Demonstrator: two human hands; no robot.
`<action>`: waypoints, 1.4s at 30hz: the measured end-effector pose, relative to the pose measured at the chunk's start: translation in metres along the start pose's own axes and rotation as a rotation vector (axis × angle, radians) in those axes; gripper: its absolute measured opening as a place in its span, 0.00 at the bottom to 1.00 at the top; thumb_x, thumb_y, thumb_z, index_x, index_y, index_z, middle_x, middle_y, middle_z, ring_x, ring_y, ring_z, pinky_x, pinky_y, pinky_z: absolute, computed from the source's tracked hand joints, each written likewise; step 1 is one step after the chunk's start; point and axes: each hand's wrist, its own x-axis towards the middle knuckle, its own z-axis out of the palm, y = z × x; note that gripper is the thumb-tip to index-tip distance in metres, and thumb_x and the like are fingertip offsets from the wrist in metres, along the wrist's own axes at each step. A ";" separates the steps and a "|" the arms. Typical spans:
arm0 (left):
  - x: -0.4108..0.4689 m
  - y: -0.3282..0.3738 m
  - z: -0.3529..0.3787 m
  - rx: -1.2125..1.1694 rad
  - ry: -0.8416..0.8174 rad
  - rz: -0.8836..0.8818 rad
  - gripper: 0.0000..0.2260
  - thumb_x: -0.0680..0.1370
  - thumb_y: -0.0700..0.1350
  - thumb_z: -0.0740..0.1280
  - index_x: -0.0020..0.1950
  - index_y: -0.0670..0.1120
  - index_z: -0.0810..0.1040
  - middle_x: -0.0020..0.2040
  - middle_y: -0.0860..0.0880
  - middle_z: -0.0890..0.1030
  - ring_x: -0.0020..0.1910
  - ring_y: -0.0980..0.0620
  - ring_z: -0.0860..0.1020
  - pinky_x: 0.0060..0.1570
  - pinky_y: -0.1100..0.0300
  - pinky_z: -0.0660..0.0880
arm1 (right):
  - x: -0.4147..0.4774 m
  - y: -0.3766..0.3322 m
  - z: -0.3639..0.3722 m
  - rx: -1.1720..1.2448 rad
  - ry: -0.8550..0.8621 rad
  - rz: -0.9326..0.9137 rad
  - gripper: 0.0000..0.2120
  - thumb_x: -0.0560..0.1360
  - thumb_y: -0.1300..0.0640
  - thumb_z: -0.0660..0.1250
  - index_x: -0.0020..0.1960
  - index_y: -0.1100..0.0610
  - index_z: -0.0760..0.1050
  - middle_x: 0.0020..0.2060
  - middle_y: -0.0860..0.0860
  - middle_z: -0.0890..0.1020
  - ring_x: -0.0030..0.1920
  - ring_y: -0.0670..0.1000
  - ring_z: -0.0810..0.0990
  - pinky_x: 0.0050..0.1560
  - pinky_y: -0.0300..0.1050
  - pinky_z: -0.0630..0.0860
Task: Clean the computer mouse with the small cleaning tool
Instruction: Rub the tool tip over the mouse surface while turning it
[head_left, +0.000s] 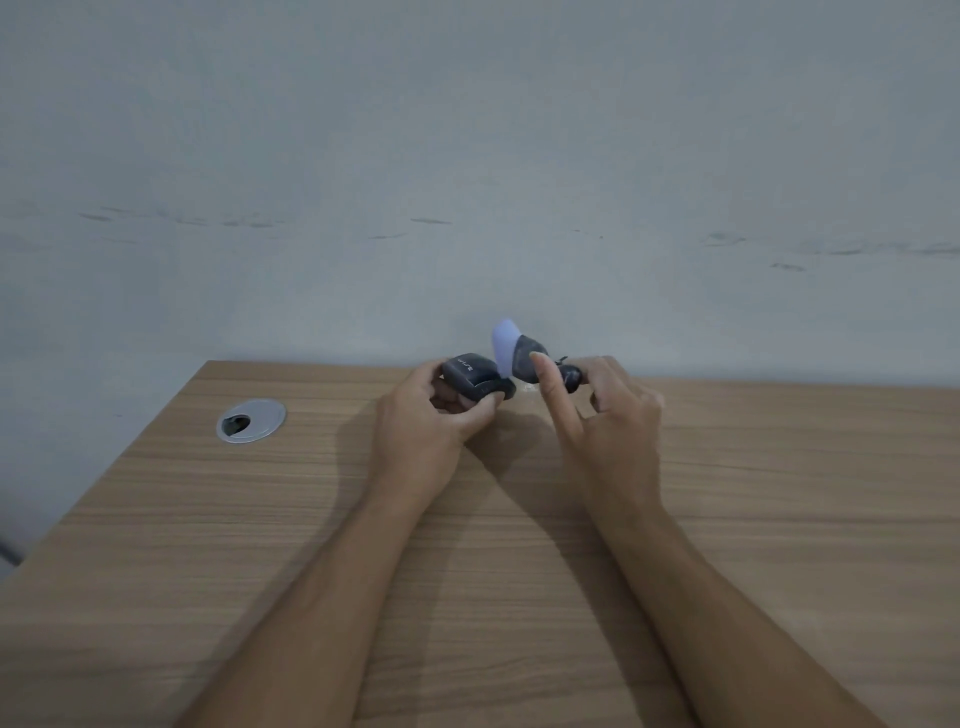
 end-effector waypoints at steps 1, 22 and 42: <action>0.000 0.000 0.000 0.004 -0.004 -0.001 0.14 0.72 0.52 0.83 0.55 0.55 0.88 0.41 0.54 0.89 0.38 0.63 0.84 0.37 0.72 0.76 | 0.000 0.000 -0.001 0.010 0.001 -0.002 0.15 0.82 0.41 0.71 0.47 0.51 0.83 0.40 0.41 0.82 0.40 0.46 0.82 0.45 0.65 0.79; 0.002 -0.003 0.001 0.030 -0.021 0.147 0.23 0.72 0.42 0.82 0.65 0.53 0.83 0.49 0.56 0.88 0.44 0.62 0.84 0.43 0.73 0.76 | 0.001 -0.006 0.001 -0.063 -0.099 0.000 0.17 0.83 0.41 0.66 0.42 0.51 0.69 0.36 0.43 0.76 0.35 0.48 0.73 0.48 0.59 0.76; 0.006 -0.009 0.006 0.097 -0.017 0.451 0.25 0.65 0.32 0.69 0.62 0.40 0.84 0.44 0.61 0.81 0.46 0.66 0.78 0.50 0.70 0.76 | -0.007 -0.020 0.008 -0.222 -0.124 -0.286 0.19 0.84 0.43 0.65 0.40 0.50 0.64 0.36 0.42 0.67 0.32 0.52 0.68 0.44 0.54 0.69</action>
